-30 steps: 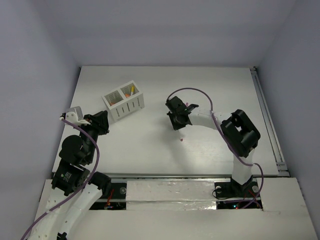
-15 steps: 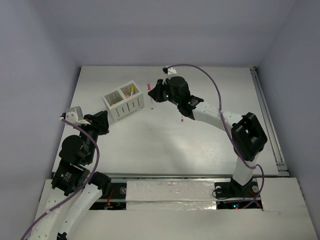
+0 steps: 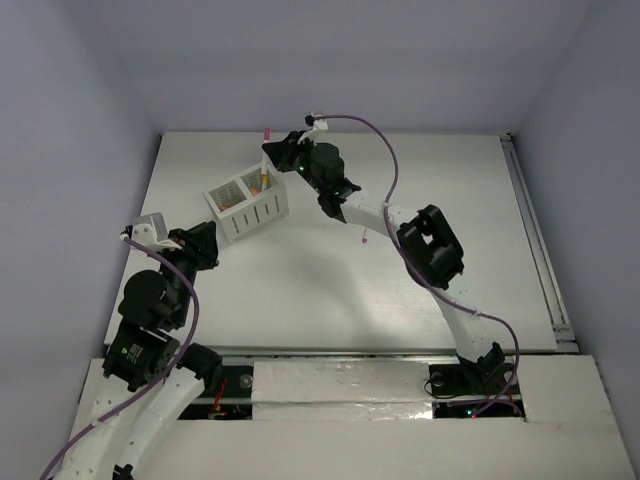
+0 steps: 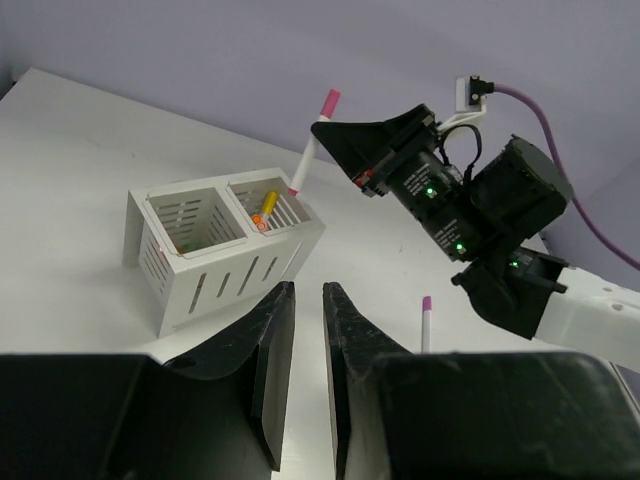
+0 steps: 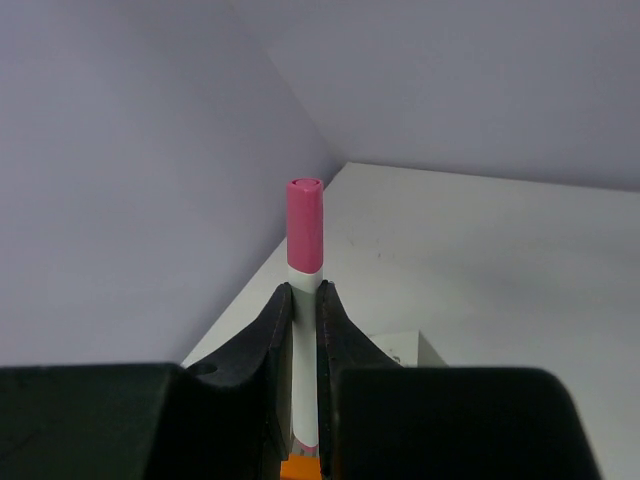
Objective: Sort the stationery into containers
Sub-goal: Place the pen in the storage box, then pick up the pen from the center of the board, then place the pen in the storage box.
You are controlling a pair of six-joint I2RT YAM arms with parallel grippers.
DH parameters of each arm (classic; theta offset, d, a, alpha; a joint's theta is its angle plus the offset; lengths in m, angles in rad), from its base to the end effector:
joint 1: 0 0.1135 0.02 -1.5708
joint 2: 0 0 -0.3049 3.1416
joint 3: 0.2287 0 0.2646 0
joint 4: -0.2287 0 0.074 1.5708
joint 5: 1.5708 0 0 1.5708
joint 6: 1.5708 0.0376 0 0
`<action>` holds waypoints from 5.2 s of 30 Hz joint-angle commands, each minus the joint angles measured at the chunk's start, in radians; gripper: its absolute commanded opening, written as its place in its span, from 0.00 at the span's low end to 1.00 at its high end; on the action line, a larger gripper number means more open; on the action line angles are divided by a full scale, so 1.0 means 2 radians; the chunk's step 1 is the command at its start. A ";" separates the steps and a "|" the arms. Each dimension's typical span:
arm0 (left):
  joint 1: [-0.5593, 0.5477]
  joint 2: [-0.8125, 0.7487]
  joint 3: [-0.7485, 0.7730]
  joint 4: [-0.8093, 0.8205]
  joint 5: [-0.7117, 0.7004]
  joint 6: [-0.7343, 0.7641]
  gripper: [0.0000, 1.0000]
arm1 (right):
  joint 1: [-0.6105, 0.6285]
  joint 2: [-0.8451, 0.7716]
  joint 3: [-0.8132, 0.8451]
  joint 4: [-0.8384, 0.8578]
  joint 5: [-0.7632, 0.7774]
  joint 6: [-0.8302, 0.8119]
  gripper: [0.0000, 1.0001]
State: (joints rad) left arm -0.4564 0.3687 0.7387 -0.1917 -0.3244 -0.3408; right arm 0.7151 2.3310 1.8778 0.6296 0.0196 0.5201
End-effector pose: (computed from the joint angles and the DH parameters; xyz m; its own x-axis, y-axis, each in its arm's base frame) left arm 0.0610 -0.0166 0.3920 0.1045 -0.4042 -0.9087 0.1815 0.9061 -0.3822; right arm 0.4519 0.3915 0.2951 -0.2036 0.4813 -0.8526 -0.6221 0.6089 0.4922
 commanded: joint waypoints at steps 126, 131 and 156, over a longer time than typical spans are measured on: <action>-0.007 -0.004 0.005 0.027 0.000 0.009 0.16 | -0.089 -0.195 -0.169 -0.122 -0.094 0.082 0.00; -0.007 -0.001 0.004 0.026 0.000 0.010 0.16 | -0.065 -0.136 -0.074 -0.064 -0.055 0.079 0.00; -0.007 0.012 0.005 0.030 0.004 0.012 0.16 | 0.044 0.086 0.188 -0.072 0.082 -0.190 0.01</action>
State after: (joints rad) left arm -0.4755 0.3782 0.7387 -0.1898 -0.3214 -0.3298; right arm 0.7746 2.4924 2.1834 0.4473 0.1112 0.2558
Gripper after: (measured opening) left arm 0.153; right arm 0.168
